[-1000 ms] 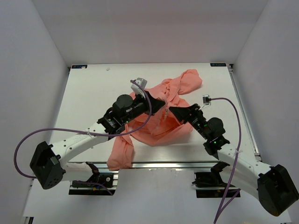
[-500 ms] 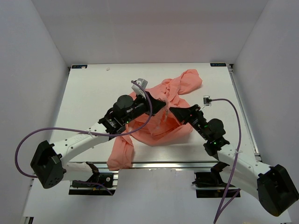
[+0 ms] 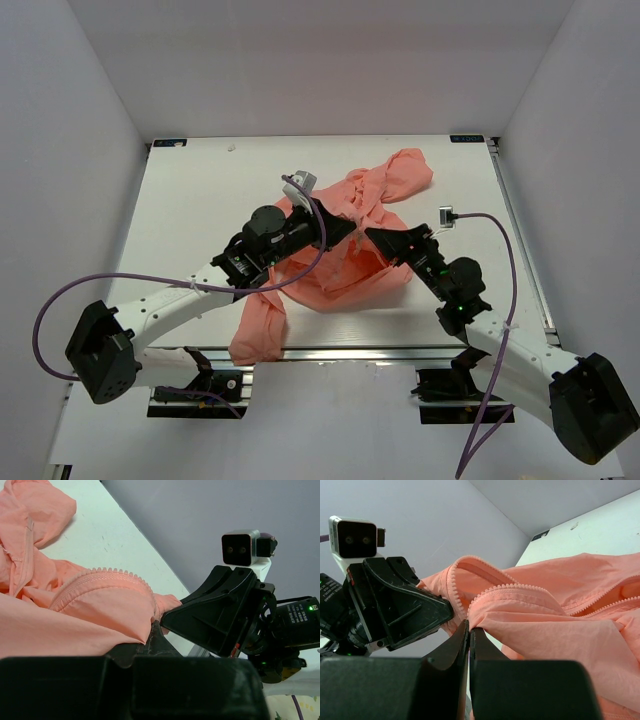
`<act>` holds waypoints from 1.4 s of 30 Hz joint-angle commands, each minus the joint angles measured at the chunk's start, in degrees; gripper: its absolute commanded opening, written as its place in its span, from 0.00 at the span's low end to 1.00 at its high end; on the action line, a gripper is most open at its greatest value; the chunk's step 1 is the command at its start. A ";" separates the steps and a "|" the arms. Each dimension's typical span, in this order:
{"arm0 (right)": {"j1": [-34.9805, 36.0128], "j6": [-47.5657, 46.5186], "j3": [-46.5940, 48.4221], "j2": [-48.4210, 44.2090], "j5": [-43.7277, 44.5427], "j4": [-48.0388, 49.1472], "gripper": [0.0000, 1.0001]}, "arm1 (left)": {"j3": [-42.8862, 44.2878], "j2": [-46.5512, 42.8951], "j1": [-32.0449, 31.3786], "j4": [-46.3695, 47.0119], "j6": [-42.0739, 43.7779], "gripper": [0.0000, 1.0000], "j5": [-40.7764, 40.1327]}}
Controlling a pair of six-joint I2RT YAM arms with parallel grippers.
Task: Zip up the jacket
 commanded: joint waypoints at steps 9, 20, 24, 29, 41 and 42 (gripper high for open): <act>-0.19 0.87 -0.95 -1.38 0.22 5.34 0.00 | -0.71 -0.62 0.24 2.19 -0.79 0.00 0.77; -0.19 1.04 -1.31 -2.35 0.22 3.84 0.00 | -1.15 -1.50 0.24 3.94 -1.58 0.00 0.24; -0.19 1.31 -1.39 -2.52 0.13 3.23 0.00 | -1.23 -1.41 0.15 4.82 -1.76 0.00 0.68; -0.28 2.19 -2.45 -2.96 0.92 3.57 0.00 | -2.55 -1.76 0.24 7.10 -2.11 0.00 1.03; -1.06 2.97 -1.75 0.20 -0.92 14.90 0.00 | -6.51 -4.40 0.50 18.09 -2.55 0.00 2.00; -1.07 3.33 -1.66 0.55 -1.09 15.78 0.00 | -6.77 -4.49 0.59 18.96 -2.46 0.00 2.09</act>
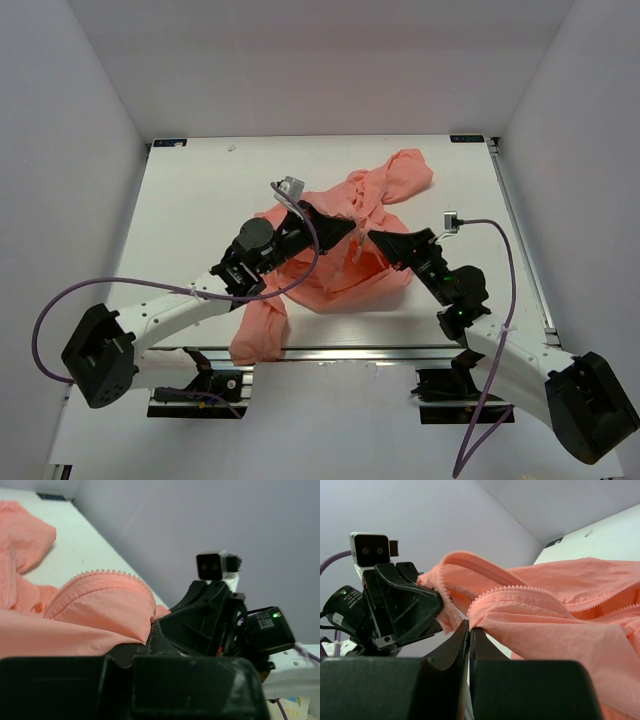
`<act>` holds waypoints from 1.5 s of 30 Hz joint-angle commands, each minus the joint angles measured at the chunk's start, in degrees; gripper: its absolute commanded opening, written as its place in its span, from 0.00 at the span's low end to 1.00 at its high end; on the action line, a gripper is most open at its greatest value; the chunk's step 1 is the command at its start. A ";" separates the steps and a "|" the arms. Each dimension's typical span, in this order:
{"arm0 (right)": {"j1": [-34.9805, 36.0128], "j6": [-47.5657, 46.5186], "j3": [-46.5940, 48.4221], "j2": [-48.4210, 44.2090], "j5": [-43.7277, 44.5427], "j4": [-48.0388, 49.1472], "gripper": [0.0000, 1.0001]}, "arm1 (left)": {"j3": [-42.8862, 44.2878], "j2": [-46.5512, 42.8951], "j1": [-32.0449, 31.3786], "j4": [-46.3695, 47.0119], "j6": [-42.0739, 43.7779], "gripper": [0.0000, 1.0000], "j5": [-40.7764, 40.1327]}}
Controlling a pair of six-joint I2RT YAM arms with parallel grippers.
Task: Zip up the jacket
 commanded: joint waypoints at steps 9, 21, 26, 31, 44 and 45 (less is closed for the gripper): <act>-2.58 3.89 4.63 6.68 -6.01 22.26 0.00 | -0.44 -3.66 2.31 10.63 -0.78 0.00 3.14; -3.55 2.40 9.99 13.27 -15.06 37.47 0.00 | -0.96 -5.59 2.66 10.98 -1.13 0.00 2.45; -3.73 2.31 11.83 14.33 -16.30 39.75 0.00 | -1.40 -6.21 2.75 11.60 -0.69 0.00 1.04; -3.99 0.73 12.80 14.07 -15.60 40.99 0.00 | -0.79 -6.82 3.62 10.63 0.54 0.00 0.78; -4.34 -1.82 14.74 13.36 -15.07 40.99 0.00 | -0.96 -5.68 4.94 11.07 0.10 0.00 -0.19; -4.26 -1.82 14.91 13.54 -14.90 40.99 0.00 | -0.88 -5.51 4.94 10.98 0.01 0.00 -0.28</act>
